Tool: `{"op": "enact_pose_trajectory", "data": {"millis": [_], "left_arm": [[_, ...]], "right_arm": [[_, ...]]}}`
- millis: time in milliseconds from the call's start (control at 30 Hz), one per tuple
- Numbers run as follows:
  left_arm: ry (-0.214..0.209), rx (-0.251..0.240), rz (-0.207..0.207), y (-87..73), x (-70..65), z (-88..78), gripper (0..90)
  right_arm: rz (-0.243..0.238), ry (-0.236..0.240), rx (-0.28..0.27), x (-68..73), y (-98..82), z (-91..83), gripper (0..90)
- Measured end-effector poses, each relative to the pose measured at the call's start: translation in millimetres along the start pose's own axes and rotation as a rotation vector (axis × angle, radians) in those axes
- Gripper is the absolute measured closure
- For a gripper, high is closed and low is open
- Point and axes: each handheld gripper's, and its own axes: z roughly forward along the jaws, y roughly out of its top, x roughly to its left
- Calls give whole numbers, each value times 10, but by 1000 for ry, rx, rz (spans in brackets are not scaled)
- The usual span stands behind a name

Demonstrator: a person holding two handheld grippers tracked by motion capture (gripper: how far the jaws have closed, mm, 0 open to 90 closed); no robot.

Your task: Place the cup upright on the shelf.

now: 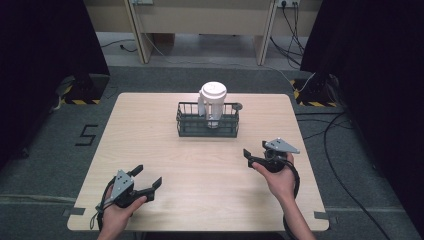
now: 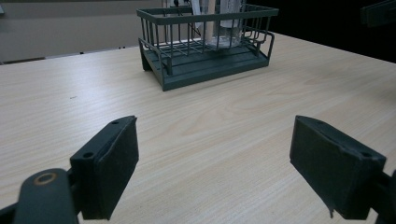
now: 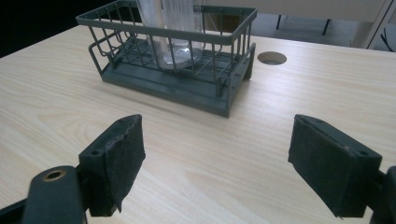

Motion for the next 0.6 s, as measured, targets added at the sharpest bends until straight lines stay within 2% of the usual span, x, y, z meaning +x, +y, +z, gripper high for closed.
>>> {"op": "enact_pose_trajectory", "data": {"millis": [600], "left_arm": [[4, 3, -1, -3, 1, 1, 150]], "right_arm": [[14, -27, 8, -109, -275, -230, 192]]}}
